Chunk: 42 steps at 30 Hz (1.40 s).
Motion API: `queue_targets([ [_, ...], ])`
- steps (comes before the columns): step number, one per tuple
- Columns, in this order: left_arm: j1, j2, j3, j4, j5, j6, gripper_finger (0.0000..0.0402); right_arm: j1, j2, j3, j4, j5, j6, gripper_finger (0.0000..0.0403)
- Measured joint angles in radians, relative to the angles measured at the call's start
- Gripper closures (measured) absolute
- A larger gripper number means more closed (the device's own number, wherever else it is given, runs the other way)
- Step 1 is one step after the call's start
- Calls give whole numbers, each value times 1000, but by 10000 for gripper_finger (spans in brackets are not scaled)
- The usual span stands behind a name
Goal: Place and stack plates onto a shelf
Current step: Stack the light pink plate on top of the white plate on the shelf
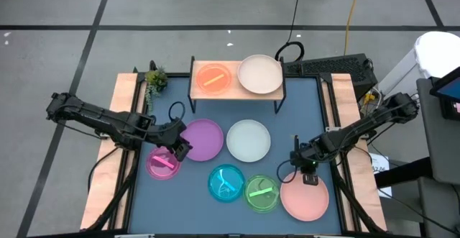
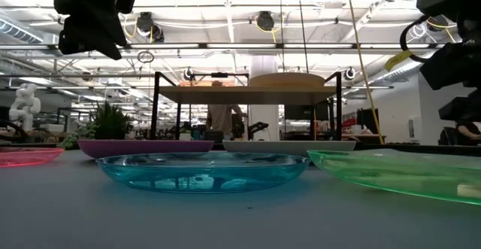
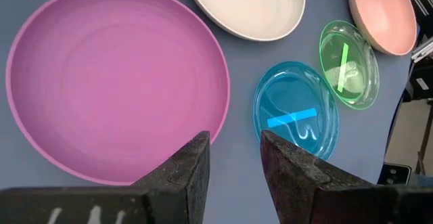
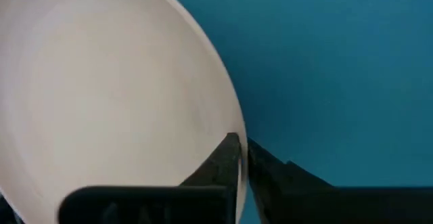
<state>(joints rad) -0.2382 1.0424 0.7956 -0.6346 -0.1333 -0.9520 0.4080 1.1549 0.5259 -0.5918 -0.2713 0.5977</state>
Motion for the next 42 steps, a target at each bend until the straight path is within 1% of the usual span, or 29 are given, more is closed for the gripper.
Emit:
queue_targets([
  [4, 0, 0, 0, 0, 0, 0, 266, 0, -1, 0, 0, -3, 64, 396],
  [7, 0, 0, 0, 1, 0, 0, 266, 0, -10, 0, 4, -38, 140, 400],
  [10, 0, 0, 0, 2, -1, 0, 266, 0, -33, 1, -1, -74, 221, 400],
  [14, 0, 0, 0, 2, -2, 15, 266, 0, -79, 26, -36, -82, 286, 401],
  [16, 0, 0, 0, 2, -2, 15, 266, 0, -103, 44, -56, -85, 312, 401],
  [20, -1, 0, 0, 2, -5, -36, 266, 0, -145, 110, -131, -97, 401, 402],
  [24, -5, 0, 0, 2, -40, -16, 266, -5, -192, 205, -187, -94, 461, 402],
  [26, -5, 0, 0, 2, -55, -12, 266, -15, -207, 251, -223, -62, 503, 402],
  [29, -5, 0, 0, 3, -55, -23, 266, -19, -226, 321, -273, 22, 591, 402],
  [32, -14, 0, 0, 3, -46, -56, 266, -23, -233, 389, -282, 79, 659, 402],
  [35, -21, 0, 0, 14, -43, -70, 266, -23, -234, 450, -282, 141, 676, 402],
  [39, -20, 0, 0, 46, -43, -71, 266, -38, -235, 506, -278, 266, 678, 402],
  [42, -20, 0, 0, 78, -43, -71, 266, -61, -235, 532, -226, 348, 678, 403],
])
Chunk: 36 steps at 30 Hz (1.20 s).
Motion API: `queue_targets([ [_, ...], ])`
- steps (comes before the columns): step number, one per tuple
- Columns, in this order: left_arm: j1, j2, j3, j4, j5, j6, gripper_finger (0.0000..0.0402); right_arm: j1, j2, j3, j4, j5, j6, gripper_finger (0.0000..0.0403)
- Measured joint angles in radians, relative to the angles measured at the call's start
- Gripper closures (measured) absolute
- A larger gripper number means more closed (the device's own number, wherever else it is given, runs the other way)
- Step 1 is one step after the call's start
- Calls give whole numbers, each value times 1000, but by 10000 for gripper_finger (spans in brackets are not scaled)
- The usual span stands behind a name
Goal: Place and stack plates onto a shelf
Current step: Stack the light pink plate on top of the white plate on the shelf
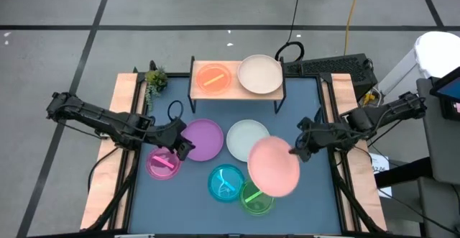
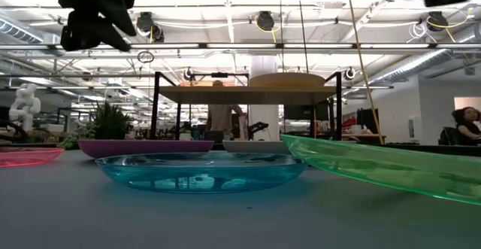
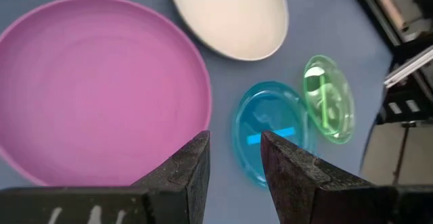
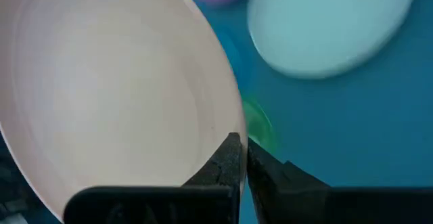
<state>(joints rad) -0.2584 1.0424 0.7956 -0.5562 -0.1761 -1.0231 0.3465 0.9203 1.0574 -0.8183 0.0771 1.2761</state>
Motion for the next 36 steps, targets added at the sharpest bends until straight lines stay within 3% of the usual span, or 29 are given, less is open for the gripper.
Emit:
queue_targets([
  [9, 0, 0, 0, 34, 0, 42, 266, -99, -9, 13, 261, 209, 42, 403],
  [16, 0, 0, 0, 36, -20, 45, 266, -242, -15, 14, 345, 232, 40, 403],
  [23, 0, 0, 0, 37, -33, 44, 266, -418, -15, 18, 409, 152, 1, 403],
  [28, 1, 0, 0, 37, -35, 44, 266, -564, 18, 106, 345, 90, -89, 403],
  [36, 1, 0, 0, 37, -39, 43, 266, -864, 166, 312, 204, -157, -307, 403],
])
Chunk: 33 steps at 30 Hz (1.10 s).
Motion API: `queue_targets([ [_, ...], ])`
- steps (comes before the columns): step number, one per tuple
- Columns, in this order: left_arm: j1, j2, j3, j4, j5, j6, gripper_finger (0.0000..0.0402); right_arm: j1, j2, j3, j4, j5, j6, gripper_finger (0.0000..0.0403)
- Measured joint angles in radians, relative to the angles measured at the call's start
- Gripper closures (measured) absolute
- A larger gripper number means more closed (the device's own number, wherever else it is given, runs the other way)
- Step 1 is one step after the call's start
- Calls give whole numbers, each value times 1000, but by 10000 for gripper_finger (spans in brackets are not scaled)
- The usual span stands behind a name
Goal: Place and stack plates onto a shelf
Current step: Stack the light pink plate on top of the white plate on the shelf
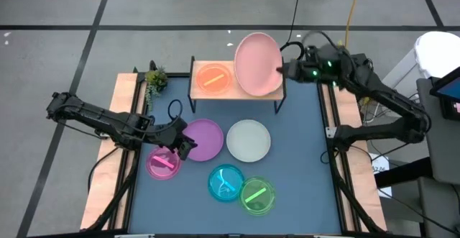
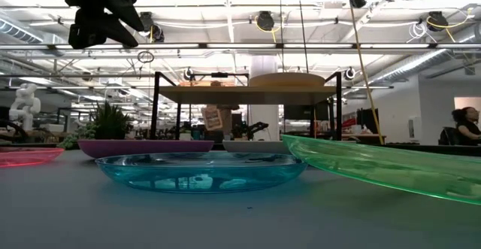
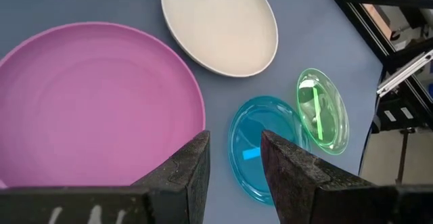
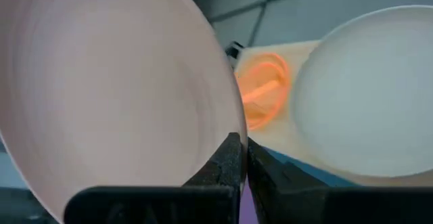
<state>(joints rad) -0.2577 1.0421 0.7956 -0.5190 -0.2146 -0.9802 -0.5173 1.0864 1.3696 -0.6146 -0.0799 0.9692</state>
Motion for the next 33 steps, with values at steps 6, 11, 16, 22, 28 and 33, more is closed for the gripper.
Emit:
queue_targets([
  [6, 0, 0, 0, 0, -3, -10, 266, -183, 135, 97, -86, -201, -149, 403],
  [11, -3, 0, 0, 0, -3, -36, 266, -291, 228, 121, -161, -289, -239, 403],
  [16, -5, 0, 0, 0, -3, -37, 266, -355, 291, 126, -238, -291, -330, 403],
  [22, -5, 0, 0, 0, -3, -37, 266, -407, 336, 127, -293, -283, -398, 403],
  [28, -5, 0, 0, 0, -3, -28, 266, -432, 381, 127, -318, -234, -440, 403],
  [33, -5, 0, 0, 0, -3, -13, 266, -434, 416, 127, -330, -232, -465, 403],
])
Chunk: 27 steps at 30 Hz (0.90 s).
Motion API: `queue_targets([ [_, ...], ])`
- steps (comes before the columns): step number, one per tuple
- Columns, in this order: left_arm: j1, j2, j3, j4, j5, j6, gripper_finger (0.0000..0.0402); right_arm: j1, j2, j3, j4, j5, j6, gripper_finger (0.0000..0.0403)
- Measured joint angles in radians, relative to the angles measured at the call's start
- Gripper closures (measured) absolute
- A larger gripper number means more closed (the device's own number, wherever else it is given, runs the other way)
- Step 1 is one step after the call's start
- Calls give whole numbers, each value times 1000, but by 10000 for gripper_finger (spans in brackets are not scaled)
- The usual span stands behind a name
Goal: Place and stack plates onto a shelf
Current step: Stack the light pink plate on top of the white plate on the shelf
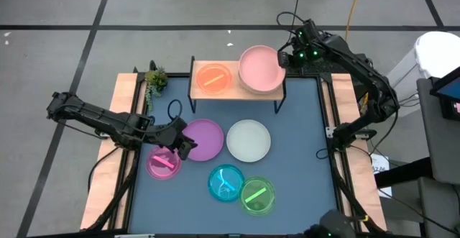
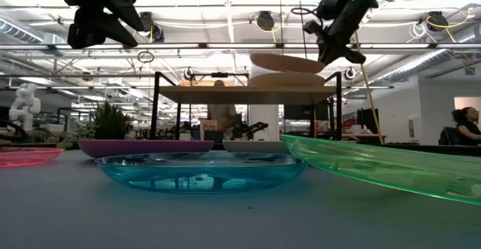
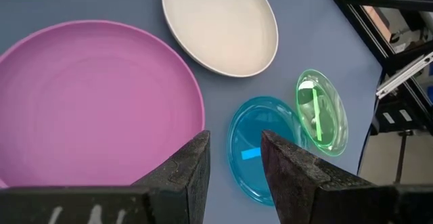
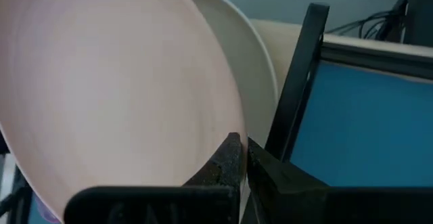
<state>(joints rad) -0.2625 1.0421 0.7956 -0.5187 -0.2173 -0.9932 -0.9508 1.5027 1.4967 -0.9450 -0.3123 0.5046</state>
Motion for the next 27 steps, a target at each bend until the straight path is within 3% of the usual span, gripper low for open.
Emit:
queue_targets([
  [14, -2, 0, 0, -1, -1, 0, 266, -4, 30, -2, -25, 57, -49, 403],
  [22, -1, 0, 0, -1, -2, 29, 266, -2, 29, -2, -3, -28, 0, 403],
  [27, -1, 0, 0, -1, -2, 29, 266, 29, 29, -2, -15, -26, 3, 403],
])
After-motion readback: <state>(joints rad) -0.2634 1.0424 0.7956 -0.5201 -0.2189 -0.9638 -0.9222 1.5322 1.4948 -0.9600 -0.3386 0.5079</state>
